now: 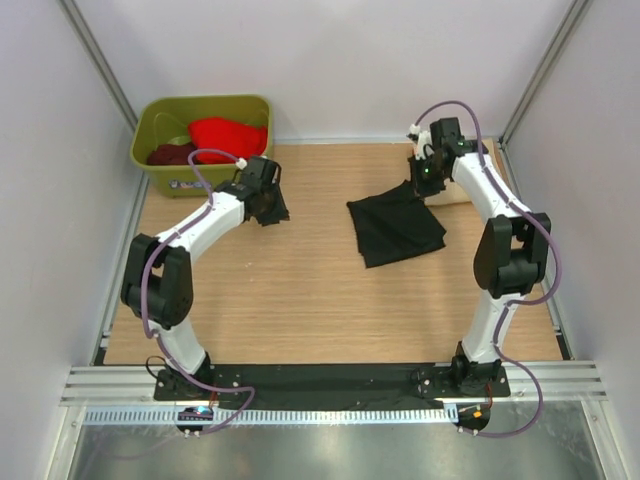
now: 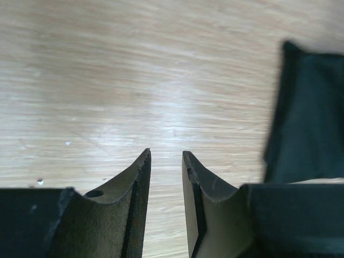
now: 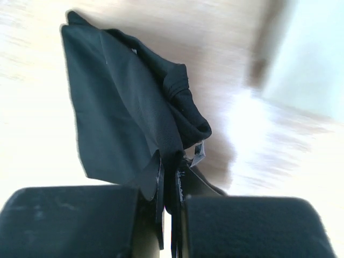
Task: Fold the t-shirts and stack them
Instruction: Neatly place the folded tshirt to the corner
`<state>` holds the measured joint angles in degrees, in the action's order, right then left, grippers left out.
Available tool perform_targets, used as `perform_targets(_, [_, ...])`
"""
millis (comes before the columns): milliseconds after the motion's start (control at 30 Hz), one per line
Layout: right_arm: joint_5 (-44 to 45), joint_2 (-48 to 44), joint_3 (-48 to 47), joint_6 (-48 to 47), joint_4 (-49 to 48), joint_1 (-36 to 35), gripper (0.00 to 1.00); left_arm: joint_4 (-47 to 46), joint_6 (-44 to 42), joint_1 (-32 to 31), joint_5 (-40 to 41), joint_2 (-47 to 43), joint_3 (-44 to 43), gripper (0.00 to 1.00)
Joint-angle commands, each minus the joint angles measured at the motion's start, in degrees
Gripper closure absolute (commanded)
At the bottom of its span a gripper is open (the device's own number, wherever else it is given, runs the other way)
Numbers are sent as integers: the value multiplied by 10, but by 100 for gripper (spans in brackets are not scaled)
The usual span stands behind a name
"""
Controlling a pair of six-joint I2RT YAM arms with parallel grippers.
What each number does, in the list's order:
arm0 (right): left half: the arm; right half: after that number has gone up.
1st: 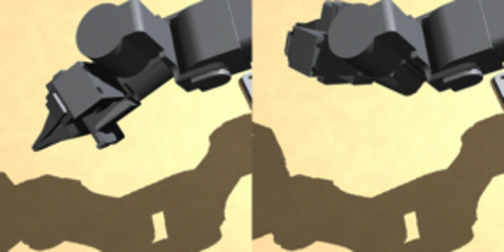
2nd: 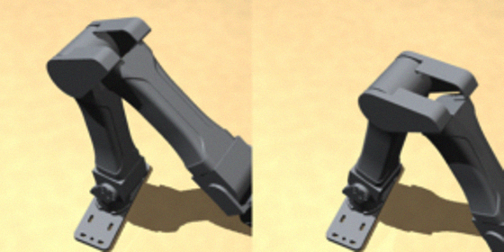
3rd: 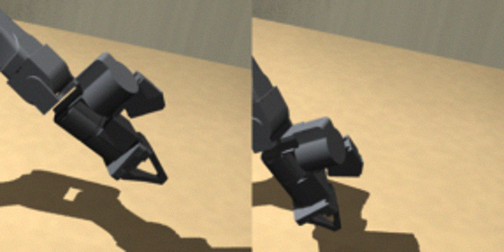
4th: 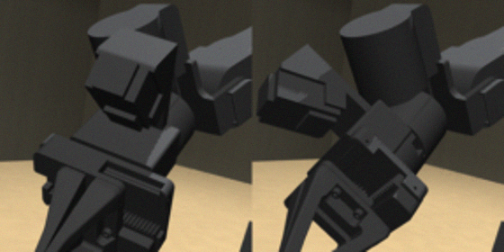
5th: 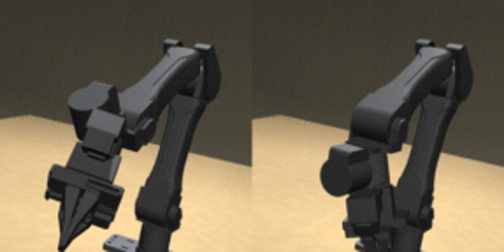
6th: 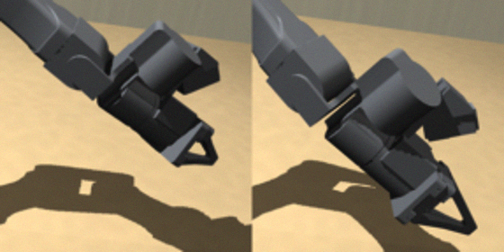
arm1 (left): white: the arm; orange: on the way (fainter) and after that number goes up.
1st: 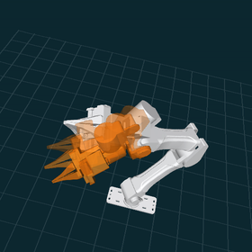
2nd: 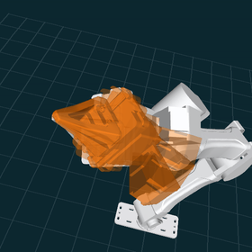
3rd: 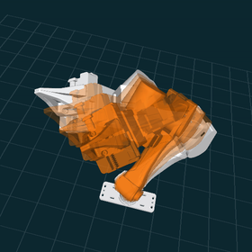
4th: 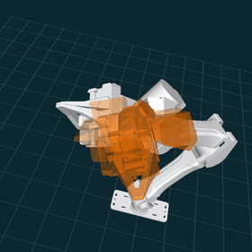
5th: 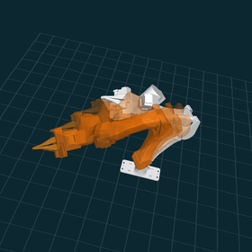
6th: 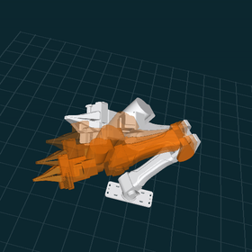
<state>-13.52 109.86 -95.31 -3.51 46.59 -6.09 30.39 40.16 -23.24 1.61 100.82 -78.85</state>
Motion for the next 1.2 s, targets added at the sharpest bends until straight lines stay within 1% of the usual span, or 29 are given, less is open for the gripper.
perform_targets(0, [81, 0, -92, -55, 34, 18, 99, -24, -21, 0, 45, -4, 26, 69])
perform_targets(67, [103, 17, -137, -72, 45, 20, 99, -11, -34, 0, 59, 1, 19, 69])
perform_targets(100, [108, 41, -187, -80, 63, 22, 99, -10, -38, 0, 60, 2, 18, 70])
perform_targets(200, [118, 82, -269, -110, 103, 25, 99, -21, -49, 0, 60, -4, 24, 72])
perform_targets(300, [135, 84, -271, -120, 79, 34, 99, -17, -53, 0, 54, 5, 11, 72])
perform_targets(367, [159, 96, -291, -131, 89, 42, 99, -9, -47, 0, 51, 2, 4, 72])
perform_targets(433, [165, 117, -354, -139, 108, 50, 99, -8, -40, 0, 45, -5, 13, 72])
perform_targets(467, [165, 130, -370, -140, 112, 69, 99, -9, -40, -1, 46, -14, 19, 72])
perform_targets(533, [144, 151, -429, -136, 119, 90, 99, -8, -36, -1, 45, -20, 33, 72])
perform_targets(567, [144, 158, -443, -135, 121, 94, 99, -8, -33, -1, 45, -19, 38, 72])
perform_targets(600, [93, 163, -454, -133, 124, 104, 99, -8, -26, 0, 42, -17, 42, 72])
perform_targets(633, [75, 167, -463, -128, 125, 113, 99, -7, -23, -1, 38, -16, 45, 72])
perform_targets(667, [68, 181, -480, -126, 130, 125, 99, -6, -19, -1, 32, -13, 48, 72])
perform_targets(767, [66, 197, -488, -133, 120, 146, 99, 0, -11, -1, 10, -7, 45, 72])
perform_targets(900, [49, 262, -540, -124, 113, 178, 99, 10, -18, -1, 2, -5, 30, 72])
perform_targets(1033, [41, 293, -560, -137, 60, 186, 99, 25, -30, -4, 8, -6, 23, 72])
perform_targets(1167, [21, 321, -572, -136, -9, 192, 99, 29, -31, -5, 13, -11, 37, 72])
